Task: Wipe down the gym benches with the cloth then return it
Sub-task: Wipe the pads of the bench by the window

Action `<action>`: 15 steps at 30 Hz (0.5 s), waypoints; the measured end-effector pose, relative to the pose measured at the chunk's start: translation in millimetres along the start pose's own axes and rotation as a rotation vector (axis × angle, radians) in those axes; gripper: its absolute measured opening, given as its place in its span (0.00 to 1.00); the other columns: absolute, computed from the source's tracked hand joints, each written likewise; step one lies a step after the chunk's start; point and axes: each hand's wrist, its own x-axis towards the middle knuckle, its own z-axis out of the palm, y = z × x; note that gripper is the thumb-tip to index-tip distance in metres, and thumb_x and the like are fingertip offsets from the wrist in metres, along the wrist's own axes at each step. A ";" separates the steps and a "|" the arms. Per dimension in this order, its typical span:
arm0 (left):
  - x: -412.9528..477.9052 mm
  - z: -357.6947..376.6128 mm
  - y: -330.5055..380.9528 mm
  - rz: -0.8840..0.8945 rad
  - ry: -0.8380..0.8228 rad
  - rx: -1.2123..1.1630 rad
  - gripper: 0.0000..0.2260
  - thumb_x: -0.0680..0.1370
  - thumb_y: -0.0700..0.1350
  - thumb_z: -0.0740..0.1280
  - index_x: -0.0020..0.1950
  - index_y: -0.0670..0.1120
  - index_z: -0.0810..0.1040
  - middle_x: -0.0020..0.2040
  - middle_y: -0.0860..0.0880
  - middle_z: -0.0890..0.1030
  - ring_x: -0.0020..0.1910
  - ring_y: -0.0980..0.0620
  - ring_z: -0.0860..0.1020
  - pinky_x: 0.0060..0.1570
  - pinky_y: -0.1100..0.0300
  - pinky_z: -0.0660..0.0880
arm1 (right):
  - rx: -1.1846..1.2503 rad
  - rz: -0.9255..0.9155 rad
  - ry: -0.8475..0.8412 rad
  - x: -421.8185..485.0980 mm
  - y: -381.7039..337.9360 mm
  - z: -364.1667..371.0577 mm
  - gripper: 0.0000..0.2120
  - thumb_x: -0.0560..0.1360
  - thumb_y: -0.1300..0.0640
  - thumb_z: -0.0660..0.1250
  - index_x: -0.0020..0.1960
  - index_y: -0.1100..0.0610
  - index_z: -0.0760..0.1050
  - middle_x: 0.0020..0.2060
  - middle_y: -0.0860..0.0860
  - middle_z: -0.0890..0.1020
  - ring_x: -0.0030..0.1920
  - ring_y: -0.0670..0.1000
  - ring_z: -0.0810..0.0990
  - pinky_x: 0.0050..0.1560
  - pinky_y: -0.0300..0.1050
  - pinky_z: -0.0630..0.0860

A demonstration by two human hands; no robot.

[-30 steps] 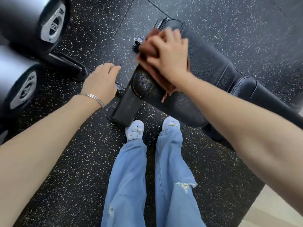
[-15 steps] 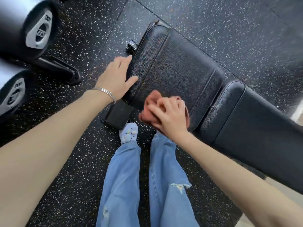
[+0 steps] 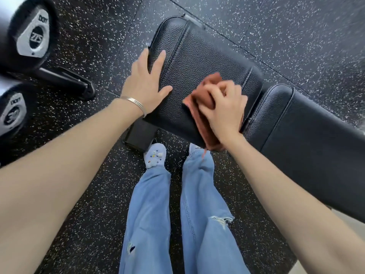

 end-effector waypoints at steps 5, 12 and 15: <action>16.5 -4.9 2.9 0.077 -0.014 0.058 0.31 0.77 0.57 0.61 0.76 0.57 0.51 0.77 0.38 0.45 0.75 0.37 0.49 0.67 0.39 0.61 | 0.056 0.119 0.027 22.2 2.4 -2.8 0.18 0.69 0.45 0.69 0.57 0.47 0.77 0.53 0.52 0.75 0.54 0.56 0.71 0.49 0.50 0.62; 24.5 -4.7 23.5 0.024 0.005 0.036 0.27 0.77 0.58 0.60 0.74 0.63 0.54 0.76 0.37 0.43 0.75 0.36 0.46 0.67 0.35 0.59 | 0.054 -0.299 -0.202 -89.0 53.1 -19.9 0.22 0.61 0.56 0.80 0.54 0.51 0.80 0.47 0.56 0.79 0.49 0.56 0.72 0.46 0.55 0.67; 24.3 -0.6 31.0 -0.014 0.026 0.035 0.26 0.77 0.58 0.59 0.73 0.63 0.54 0.77 0.38 0.43 0.75 0.36 0.46 0.67 0.34 0.57 | 0.014 -0.314 -0.270 -96.0 49.8 -18.1 0.22 0.59 0.58 0.81 0.53 0.51 0.82 0.46 0.56 0.80 0.46 0.60 0.78 0.44 0.56 0.70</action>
